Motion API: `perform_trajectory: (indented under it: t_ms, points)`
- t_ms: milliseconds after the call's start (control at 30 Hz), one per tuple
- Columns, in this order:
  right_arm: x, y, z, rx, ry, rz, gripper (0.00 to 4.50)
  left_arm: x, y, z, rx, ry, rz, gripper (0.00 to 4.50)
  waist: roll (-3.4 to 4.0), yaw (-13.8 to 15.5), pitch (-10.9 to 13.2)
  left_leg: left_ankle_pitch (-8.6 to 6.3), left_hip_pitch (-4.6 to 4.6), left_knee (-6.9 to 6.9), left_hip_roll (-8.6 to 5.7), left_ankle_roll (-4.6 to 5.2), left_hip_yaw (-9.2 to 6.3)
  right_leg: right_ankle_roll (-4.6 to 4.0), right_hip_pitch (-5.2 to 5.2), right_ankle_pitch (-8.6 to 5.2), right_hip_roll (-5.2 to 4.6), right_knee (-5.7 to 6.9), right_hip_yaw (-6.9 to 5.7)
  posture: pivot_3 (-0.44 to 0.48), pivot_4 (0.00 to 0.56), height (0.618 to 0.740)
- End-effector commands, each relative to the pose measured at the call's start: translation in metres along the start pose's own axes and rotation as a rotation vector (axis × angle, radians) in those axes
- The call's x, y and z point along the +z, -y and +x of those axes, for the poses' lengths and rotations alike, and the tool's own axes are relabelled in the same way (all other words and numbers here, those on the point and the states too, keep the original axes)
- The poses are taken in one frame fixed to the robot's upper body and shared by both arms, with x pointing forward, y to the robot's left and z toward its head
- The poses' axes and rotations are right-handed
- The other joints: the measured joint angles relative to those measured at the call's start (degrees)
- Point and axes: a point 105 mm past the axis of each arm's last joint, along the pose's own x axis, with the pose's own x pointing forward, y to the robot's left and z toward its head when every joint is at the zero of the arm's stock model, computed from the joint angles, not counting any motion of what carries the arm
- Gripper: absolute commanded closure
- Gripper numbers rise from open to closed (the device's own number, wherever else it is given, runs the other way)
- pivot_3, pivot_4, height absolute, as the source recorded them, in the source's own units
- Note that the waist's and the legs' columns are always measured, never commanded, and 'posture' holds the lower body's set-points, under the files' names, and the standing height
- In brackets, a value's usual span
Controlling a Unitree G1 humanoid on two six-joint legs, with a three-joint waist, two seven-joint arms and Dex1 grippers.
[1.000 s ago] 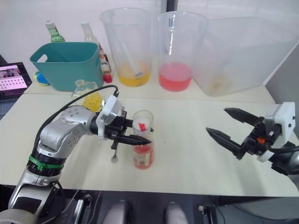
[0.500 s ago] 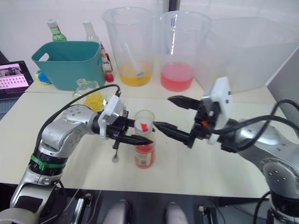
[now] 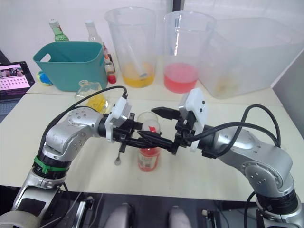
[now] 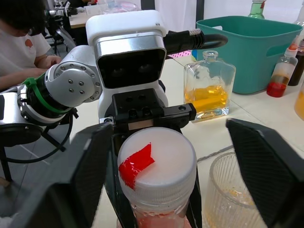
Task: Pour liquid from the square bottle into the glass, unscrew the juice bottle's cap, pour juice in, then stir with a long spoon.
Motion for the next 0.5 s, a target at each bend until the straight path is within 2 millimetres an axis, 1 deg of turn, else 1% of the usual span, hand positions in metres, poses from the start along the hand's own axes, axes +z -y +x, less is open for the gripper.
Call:
perform_trajectory:
  t_ms: [33,133,233,333,433,500]
  points:
    - [0.007,-0.005,0.002,0.013,0.028,-0.029,1.87,0.000,0.004,0.001,-0.002,-0.011,0.026,3.10,0.00,-0.1,0.0,0.00,0.00,0.00,0.00,0.00,0.00,0.00,0.00,0.00,0.00,0.00,0.00,0.000,0.150,0.726]
    - [0.008,-0.007,0.002,0.031,0.055,-0.016,2.79,-0.002,0.004,0.001,0.000,-0.015,0.027,3.10,0.00,-0.2,0.0,0.00,0.00,0.00,0.00,0.00,0.00,0.00,0.00,0.00,0.00,0.00,0.00,0.000,0.150,0.726]
    - [0.003,-0.008,0.000,0.048,0.014,-0.036,2.81,-0.005,0.006,0.002,-0.002,-0.021,0.031,3.10,0.01,-0.2,0.0,0.00,0.01,0.00,0.00,0.00,-0.01,0.00,0.00,0.00,0.00,0.00,0.00,0.000,0.150,0.726]
    - [0.005,-0.008,0.000,0.096,0.024,-0.045,2.81,-0.006,0.005,-0.001,0.018,-0.027,0.033,3.10,0.01,-0.1,0.0,0.00,0.02,0.00,0.00,0.00,-0.01,0.00,0.02,0.00,0.00,0.00,-0.01,0.000,0.150,0.726]
    - [0.005,-0.015,0.002,0.254,-0.016,-0.097,2.81,-0.010,0.004,-0.005,0.058,-0.035,0.029,3.10,0.01,-0.4,0.0,0.00,0.05,0.00,0.00,0.00,0.00,0.00,0.03,0.00,0.00,0.00,0.00,0.000,0.150,0.726]
    - [0.005,-0.013,0.004,0.334,-0.038,-0.131,2.81,-0.012,0.006,-0.005,0.063,-0.039,0.027,3.10,0.02,-0.4,0.0,0.01,0.09,0.00,0.02,0.01,-0.01,0.00,0.04,0.00,0.02,0.00,0.00,0.000,0.150,0.726]
